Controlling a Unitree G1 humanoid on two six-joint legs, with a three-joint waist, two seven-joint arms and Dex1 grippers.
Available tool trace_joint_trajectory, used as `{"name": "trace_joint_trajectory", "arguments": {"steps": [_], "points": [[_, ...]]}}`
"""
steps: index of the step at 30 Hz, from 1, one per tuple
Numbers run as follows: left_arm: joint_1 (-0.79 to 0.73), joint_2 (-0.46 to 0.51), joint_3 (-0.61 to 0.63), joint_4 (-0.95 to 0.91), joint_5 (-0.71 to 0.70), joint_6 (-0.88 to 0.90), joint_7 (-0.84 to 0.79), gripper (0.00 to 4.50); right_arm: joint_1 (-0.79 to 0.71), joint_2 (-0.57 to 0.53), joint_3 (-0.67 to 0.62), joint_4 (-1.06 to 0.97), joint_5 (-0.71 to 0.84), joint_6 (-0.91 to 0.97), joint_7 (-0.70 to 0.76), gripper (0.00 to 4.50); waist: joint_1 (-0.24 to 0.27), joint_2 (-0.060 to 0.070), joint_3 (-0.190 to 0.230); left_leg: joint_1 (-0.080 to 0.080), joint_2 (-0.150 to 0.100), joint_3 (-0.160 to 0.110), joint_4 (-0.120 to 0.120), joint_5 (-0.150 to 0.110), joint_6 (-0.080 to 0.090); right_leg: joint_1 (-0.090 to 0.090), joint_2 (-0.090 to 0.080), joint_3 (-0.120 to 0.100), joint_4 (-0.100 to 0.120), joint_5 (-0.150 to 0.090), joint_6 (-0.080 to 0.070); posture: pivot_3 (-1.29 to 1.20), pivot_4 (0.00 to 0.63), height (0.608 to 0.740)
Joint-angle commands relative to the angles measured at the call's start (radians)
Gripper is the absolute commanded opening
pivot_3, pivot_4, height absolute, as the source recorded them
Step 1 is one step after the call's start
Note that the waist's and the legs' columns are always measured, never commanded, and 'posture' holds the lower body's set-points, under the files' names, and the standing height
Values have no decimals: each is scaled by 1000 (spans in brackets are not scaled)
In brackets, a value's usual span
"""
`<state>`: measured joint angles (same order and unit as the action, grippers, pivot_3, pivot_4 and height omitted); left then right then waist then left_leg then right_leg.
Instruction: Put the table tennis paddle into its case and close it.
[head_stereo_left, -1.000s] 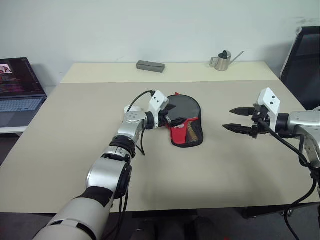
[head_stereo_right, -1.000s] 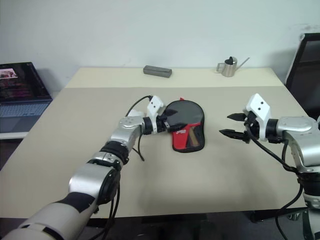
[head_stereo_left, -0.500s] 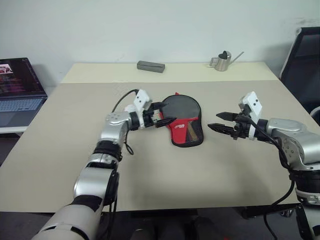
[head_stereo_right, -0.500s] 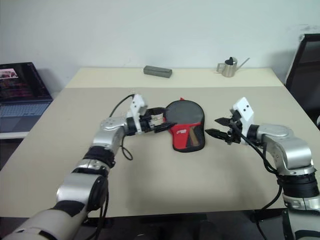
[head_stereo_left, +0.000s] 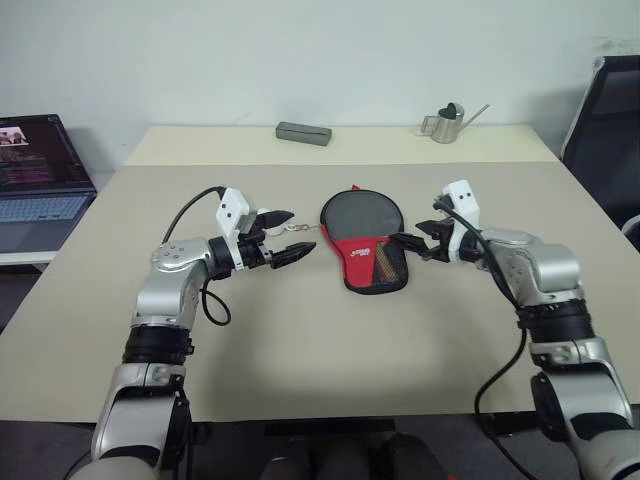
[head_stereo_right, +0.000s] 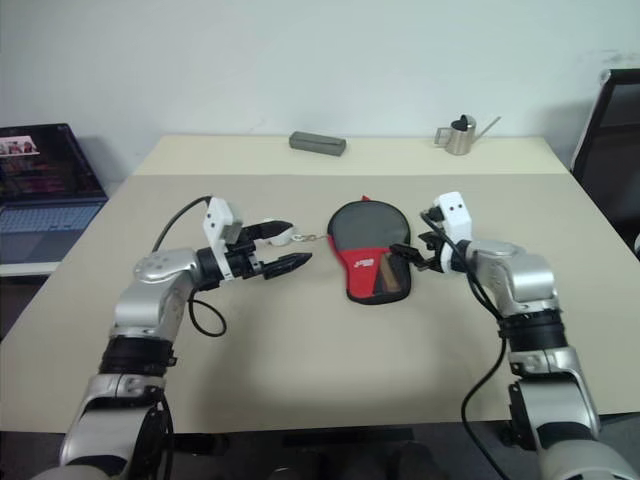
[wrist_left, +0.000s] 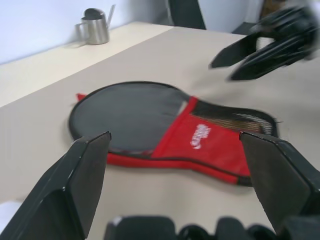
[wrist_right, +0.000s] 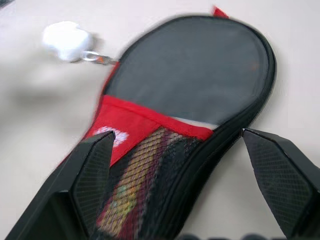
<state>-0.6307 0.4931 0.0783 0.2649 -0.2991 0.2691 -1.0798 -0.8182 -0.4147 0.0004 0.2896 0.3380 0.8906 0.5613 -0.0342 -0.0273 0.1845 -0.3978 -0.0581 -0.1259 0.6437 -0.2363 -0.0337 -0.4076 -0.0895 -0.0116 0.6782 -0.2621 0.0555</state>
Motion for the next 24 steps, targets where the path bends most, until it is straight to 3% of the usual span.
{"name": "trace_joint_trajectory", "arguments": {"steps": [1,24], "points": [[0,28,14,-112,-47,56,15,4500,-51,33,-36,57,2,32,-47,4442,0,0,0,0,0,0,0,0,0,0,0,0,0,0,0,0,150,740],[-11,51,2,-139,-65,94,49,4500,-144,160,-43,378,-27,-46,-29,4442,-27,1,0,3,-1,3,-1,0,0,0,3,2,1,1,-2,0,150,740]]}}
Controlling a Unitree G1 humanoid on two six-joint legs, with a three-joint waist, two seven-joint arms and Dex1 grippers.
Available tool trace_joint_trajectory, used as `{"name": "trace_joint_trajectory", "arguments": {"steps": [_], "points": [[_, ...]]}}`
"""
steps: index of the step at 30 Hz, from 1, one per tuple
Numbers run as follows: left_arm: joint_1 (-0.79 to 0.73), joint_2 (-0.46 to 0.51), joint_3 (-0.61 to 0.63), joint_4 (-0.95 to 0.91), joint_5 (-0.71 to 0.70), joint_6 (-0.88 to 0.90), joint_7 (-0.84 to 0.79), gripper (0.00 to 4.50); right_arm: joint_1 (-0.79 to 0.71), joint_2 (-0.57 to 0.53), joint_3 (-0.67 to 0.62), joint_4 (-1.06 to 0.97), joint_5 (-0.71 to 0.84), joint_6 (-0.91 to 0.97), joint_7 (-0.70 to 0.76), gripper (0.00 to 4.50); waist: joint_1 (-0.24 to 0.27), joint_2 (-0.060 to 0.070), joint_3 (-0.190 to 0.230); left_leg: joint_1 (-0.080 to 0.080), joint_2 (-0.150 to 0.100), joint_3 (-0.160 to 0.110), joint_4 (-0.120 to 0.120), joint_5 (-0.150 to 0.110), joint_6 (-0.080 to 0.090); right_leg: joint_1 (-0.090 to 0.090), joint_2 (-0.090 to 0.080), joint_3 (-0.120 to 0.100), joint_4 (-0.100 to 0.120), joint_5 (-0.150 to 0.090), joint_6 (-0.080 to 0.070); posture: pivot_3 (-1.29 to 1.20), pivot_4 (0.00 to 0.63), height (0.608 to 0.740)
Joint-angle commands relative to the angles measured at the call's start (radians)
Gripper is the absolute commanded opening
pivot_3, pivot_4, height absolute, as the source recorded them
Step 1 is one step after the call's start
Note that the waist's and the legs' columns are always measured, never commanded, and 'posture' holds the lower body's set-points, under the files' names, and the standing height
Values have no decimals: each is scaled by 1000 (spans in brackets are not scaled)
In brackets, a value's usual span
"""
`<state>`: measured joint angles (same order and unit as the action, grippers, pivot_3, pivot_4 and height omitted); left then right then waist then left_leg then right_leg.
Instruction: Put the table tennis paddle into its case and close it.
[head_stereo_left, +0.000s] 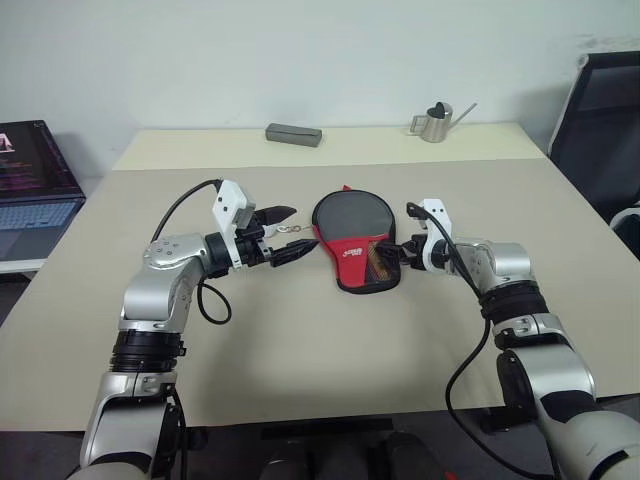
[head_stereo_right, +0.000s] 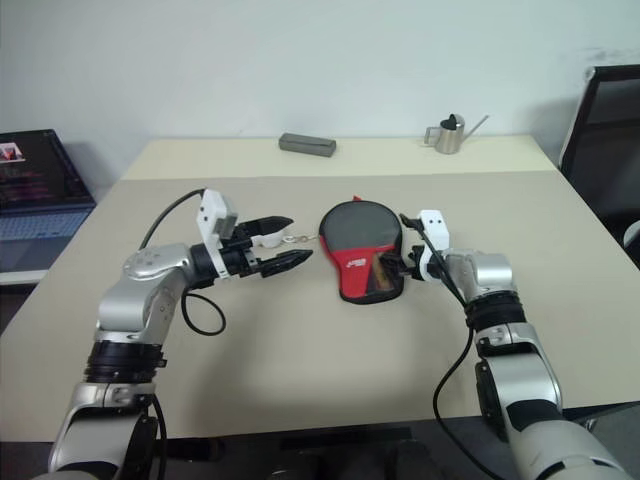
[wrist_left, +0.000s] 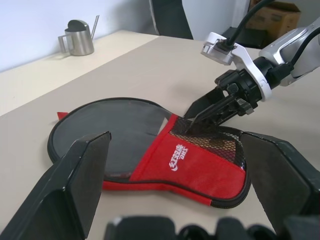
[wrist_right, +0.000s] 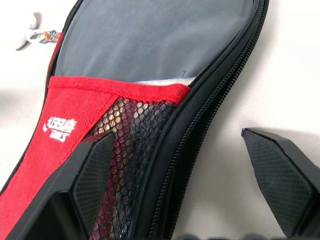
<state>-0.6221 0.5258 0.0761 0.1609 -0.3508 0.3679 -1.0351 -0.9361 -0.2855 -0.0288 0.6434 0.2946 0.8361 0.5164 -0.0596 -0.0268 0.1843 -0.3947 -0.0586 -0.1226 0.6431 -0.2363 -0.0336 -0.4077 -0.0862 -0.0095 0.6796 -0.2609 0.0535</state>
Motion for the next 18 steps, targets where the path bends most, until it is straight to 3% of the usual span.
{"name": "trace_joint_trajectory", "arguments": {"steps": [1,14,18], "points": [[-20,19,4,-34,-13,-5,4,4500,-31,37,-20,29,20,11,18,4442,-3,0,0,0,0,0,0,0,0,0,0,0,0,0,0,0,150,740],[-24,19,2,-25,-12,-9,1,4500,-78,77,-64,136,7,-19,-7,4442,-5,0,0,1,0,1,0,0,0,0,0,1,0,1,-1,0,150,740],[-20,19,2,-25,-11,-11,2,4500,-87,79,-82,168,0,-29,-25,3484,-4,0,0,1,0,1,0,0,0,0,0,1,0,2,-2,0,150,740]]}}
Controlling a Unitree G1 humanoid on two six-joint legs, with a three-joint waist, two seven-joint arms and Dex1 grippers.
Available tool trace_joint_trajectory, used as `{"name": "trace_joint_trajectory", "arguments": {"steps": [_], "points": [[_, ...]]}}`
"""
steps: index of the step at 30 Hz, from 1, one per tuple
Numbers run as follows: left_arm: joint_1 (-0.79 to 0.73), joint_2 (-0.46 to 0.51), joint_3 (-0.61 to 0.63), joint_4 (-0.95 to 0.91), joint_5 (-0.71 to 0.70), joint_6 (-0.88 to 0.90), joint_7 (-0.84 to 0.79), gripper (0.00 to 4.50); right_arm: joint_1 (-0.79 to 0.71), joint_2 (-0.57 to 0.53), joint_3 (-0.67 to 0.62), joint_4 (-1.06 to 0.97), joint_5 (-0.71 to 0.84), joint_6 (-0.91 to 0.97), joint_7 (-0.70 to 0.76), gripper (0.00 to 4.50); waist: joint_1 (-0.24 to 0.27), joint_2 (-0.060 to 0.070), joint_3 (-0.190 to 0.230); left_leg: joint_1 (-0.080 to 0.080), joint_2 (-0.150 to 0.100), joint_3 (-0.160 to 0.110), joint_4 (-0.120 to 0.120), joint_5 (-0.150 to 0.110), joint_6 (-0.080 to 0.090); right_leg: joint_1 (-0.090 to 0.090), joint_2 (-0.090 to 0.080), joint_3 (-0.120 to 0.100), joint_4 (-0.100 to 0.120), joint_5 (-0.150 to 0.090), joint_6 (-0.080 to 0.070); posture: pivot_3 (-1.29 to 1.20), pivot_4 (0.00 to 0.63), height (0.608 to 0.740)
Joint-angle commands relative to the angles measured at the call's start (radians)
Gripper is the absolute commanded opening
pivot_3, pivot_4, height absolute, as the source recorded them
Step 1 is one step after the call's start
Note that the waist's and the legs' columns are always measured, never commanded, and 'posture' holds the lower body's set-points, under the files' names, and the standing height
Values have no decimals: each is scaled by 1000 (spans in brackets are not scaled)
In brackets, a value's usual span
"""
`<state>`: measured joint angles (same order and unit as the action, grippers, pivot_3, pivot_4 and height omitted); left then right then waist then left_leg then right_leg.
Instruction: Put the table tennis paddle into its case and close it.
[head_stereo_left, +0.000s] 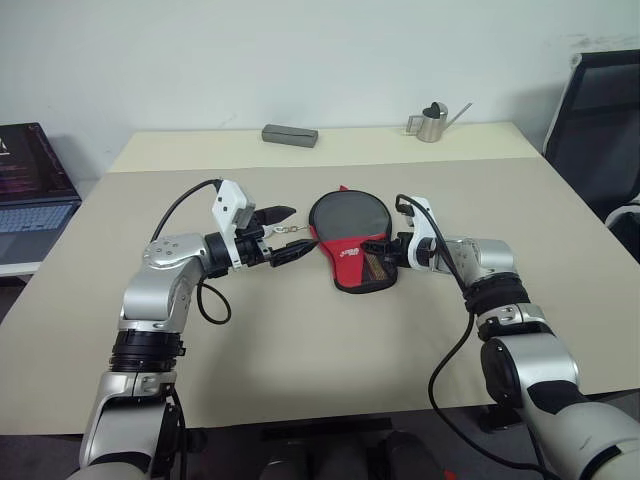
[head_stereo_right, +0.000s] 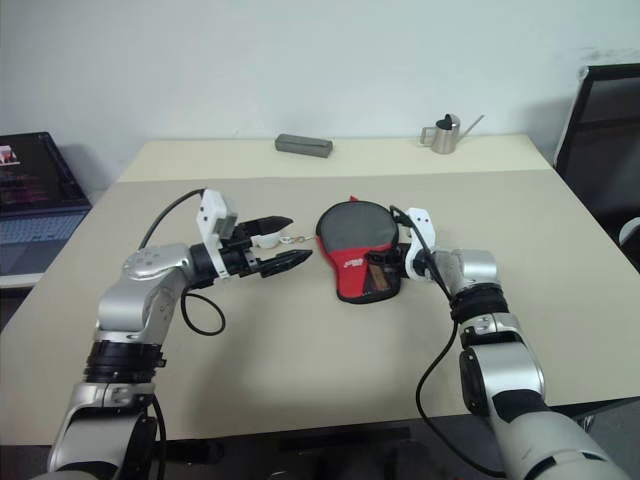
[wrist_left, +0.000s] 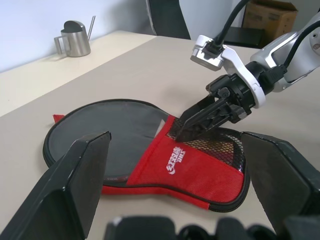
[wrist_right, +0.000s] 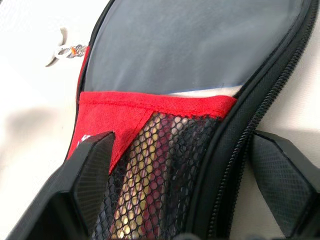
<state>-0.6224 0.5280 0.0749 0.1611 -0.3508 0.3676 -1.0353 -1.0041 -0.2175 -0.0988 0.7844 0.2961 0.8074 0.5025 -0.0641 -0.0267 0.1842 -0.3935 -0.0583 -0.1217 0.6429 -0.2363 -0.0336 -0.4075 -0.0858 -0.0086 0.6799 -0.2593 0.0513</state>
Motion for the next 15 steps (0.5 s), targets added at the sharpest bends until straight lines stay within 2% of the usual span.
{"name": "trace_joint_trajectory", "arguments": {"steps": [1,10,15], "points": [[-18,17,3,-26,-11,-11,2,4500,-20,11,-14,33,-2,-3,-14,3133,0,0,0,0,0,0,0,0,0,0,0,0,0,0,0,0,150,740],[51,60,17,-51,-17,-1,-11,4500,-19,13,-23,51,-9,7,-39,68,0,0,0,0,0,0,-1,0,0,0,0,0,0,0,0,0,150,740],[145,118,22,-108,-31,20,-41,4500,-6,24,-27,47,-7,24,-57,27,0,0,0,0,1,0,-1,0,0,0,0,0,0,0,0,0,150,740]]}}
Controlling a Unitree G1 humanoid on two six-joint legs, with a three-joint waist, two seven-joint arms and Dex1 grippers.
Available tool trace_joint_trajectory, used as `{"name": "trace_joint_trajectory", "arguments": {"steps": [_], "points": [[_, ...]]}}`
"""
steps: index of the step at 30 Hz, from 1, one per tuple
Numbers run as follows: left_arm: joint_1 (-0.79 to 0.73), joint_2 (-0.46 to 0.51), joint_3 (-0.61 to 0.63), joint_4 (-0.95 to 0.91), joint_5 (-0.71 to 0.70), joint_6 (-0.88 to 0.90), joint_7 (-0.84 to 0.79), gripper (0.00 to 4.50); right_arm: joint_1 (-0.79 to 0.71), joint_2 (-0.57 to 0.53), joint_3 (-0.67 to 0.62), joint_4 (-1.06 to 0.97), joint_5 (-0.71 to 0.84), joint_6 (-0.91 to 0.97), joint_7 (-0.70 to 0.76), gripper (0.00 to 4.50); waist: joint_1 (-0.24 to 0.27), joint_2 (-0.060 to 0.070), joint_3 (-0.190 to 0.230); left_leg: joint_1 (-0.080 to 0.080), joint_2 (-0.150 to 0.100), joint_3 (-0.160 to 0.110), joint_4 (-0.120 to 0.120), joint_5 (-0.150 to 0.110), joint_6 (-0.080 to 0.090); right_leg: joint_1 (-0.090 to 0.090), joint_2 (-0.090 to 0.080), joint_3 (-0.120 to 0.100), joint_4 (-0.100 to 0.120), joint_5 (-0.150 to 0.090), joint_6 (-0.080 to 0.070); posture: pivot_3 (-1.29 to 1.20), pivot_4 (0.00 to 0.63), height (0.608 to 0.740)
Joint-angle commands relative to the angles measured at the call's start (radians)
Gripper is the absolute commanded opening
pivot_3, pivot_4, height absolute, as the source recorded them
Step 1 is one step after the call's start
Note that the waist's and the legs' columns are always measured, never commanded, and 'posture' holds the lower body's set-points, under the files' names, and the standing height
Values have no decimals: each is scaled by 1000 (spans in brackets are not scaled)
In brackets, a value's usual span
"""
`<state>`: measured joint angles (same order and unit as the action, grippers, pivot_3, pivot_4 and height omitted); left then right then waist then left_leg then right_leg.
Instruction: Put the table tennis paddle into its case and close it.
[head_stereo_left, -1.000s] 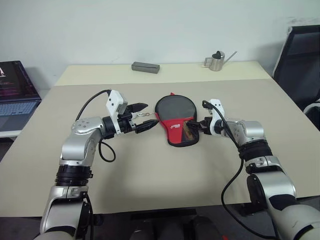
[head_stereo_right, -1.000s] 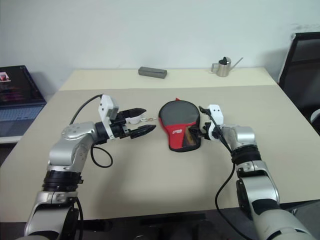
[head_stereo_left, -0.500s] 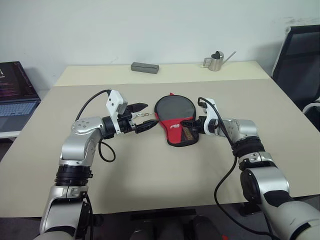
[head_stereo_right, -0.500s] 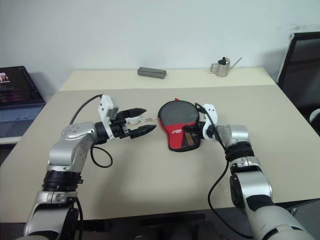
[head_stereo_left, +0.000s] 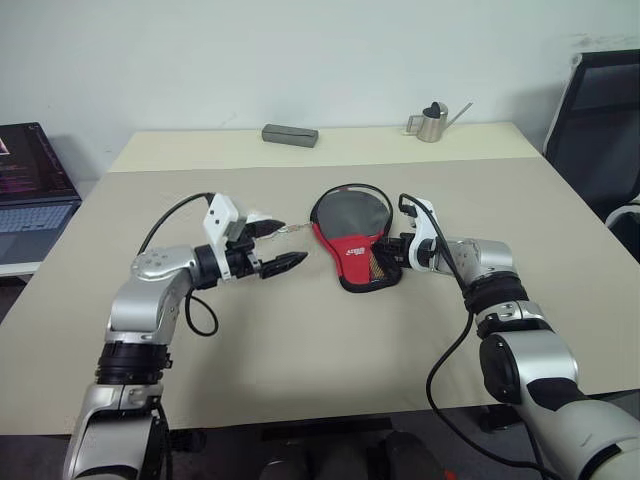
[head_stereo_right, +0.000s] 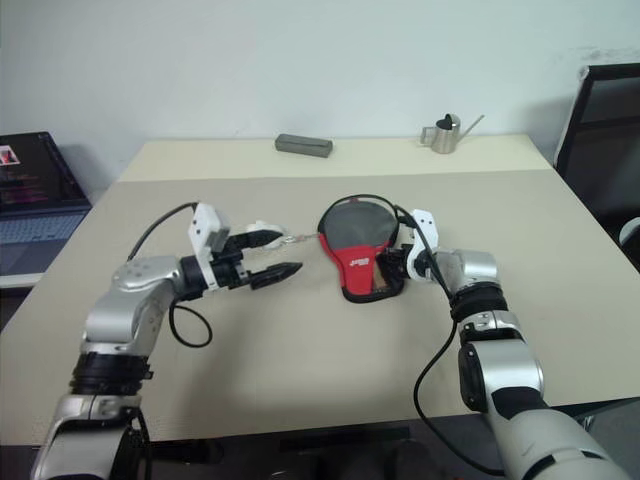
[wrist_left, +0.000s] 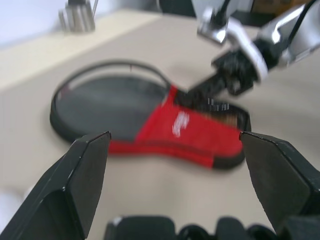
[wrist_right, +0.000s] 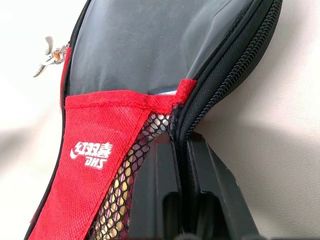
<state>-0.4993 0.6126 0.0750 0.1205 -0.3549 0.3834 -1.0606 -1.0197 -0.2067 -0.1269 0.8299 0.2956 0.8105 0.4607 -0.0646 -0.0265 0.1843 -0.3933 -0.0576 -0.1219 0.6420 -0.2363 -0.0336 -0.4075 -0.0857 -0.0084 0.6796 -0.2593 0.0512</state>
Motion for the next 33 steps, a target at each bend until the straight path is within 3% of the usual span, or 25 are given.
{"name": "trace_joint_trajectory", "arguments": {"steps": [1,11,33], "points": [[42,43,25,-82,-32,11,-17,4500,11,14,-1,0,-5,25,-19,27,1,0,0,0,0,0,0,0,0,0,0,0,0,0,0,0,150,740],[146,89,40,-216,-126,104,-45,4500,32,-6,-8,-128,14,159,-37,27,6,0,0,0,2,0,-1,0,0,0,0,0,0,0,0,0,150,740],[290,200,31,-486,-330,279,-123,4500,348,6,-115,-895,136,765,-167,27,17,2,1,-2,3,-1,-7,0,0,0,-1,-2,-7,-1,0,0,150,740]]}}
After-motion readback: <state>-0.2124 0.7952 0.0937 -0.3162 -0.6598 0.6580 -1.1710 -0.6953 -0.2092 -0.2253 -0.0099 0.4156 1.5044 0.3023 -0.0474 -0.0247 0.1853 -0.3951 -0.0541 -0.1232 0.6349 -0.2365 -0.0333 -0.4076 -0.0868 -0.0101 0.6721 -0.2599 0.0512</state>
